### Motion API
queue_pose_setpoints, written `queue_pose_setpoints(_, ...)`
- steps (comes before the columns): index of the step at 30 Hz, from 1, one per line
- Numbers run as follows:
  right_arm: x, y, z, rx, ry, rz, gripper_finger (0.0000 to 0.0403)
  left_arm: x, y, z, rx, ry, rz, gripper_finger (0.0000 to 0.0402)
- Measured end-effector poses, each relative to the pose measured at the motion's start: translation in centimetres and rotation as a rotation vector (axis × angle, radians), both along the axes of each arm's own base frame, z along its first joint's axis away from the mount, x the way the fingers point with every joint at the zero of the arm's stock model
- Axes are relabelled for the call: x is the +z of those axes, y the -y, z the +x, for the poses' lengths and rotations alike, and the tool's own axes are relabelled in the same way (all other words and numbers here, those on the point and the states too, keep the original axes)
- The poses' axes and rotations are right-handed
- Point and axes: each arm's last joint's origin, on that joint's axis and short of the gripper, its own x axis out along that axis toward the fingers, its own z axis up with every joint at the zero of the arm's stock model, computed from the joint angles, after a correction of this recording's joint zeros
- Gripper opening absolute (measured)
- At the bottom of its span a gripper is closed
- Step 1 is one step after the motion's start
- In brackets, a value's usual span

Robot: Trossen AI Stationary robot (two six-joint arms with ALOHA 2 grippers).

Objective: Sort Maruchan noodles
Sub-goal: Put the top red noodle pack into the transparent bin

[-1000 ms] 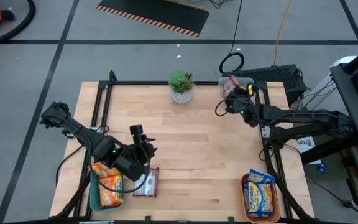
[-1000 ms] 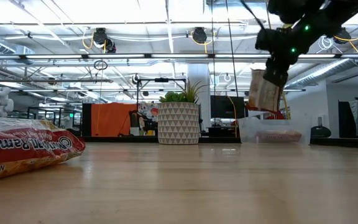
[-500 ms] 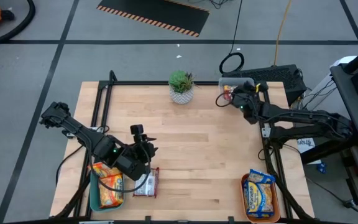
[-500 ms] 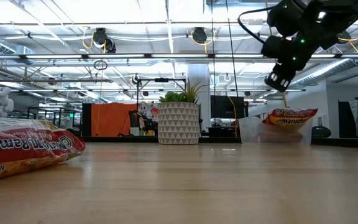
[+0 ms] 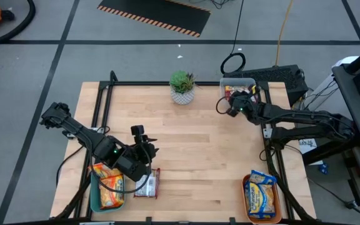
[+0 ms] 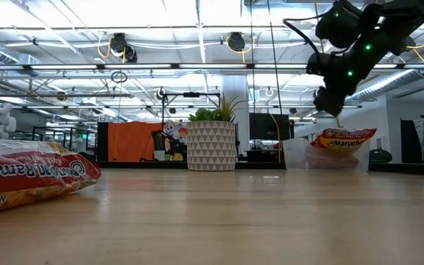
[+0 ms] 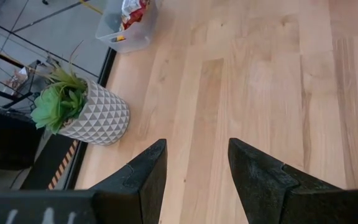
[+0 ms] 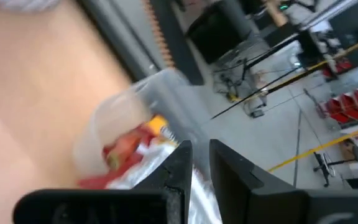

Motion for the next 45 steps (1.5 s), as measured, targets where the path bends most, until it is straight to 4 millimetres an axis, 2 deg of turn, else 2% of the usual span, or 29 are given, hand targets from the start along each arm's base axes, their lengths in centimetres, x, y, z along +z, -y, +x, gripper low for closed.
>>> queue_pose_setpoints(5, -0.8, -0.4, -0.6, 0.039, -0.098, 0.082, 0.0048, 0.0, 0.0, 0.0, 0.001, 0.001, -0.002, 0.0177)
queue_pose_setpoints(8, -0.9, -0.5, -0.9, 0.031, -0.108, 0.096, 0.0063, 0.0, 0.0, 0.0, 0.001, 0.001, -0.002, 0.0177)
queue_pose_setpoints(14, -0.8, -0.6, -0.9, 0.056, -0.092, 0.117, 0.0157, 0.0, 0.0, 0.0, -0.002, -0.001, 0.002, 0.0177)
queue_pose_setpoints(18, -1.0, -0.7, -0.9, 0.14, -0.152, 0.152, 0.0219, 0.0, 0.0, 0.0, -0.003, -0.003, 0.003, 0.0177)
queue_pose_setpoints(23, -2.2, -1.0, -1.4, 0.199, -0.247, 0.173, 0.0245, 0.0, 0.0, 0.0, -0.004, -0.005, 0.005, 0.0177)
queue_pose_setpoints(28, -3.1, -1.1, -1.8, 0.208, -0.315, 0.147, 0.0237, 0.0, 0.0, 0.0, -0.009, -0.008, 0.01, 0.0177)
queue_pose_setpoints(34, -3.5, -1.0, -2.1, 0.184, -0.344, 0.134, 0.0208, 0.0, 0.0, 0.0, -0.009, -0.008, 0.01, 0.0177)
queue_pose_setpoints(38, -3.6, -0.7, -2.3, 0.152, -0.327, 0.146, 0.0174, 0.0, 0.0, 0.0, -0.009, -0.009, 0.01, 0.0177)
queue_pose_setpoints(45, -3.6, -0.2, -2.6, 0.113, -0.305, 0.157, 0.0091, 0.0, 0.0, 0.0, -0.017, -0.013, 0.017, 0.0177)
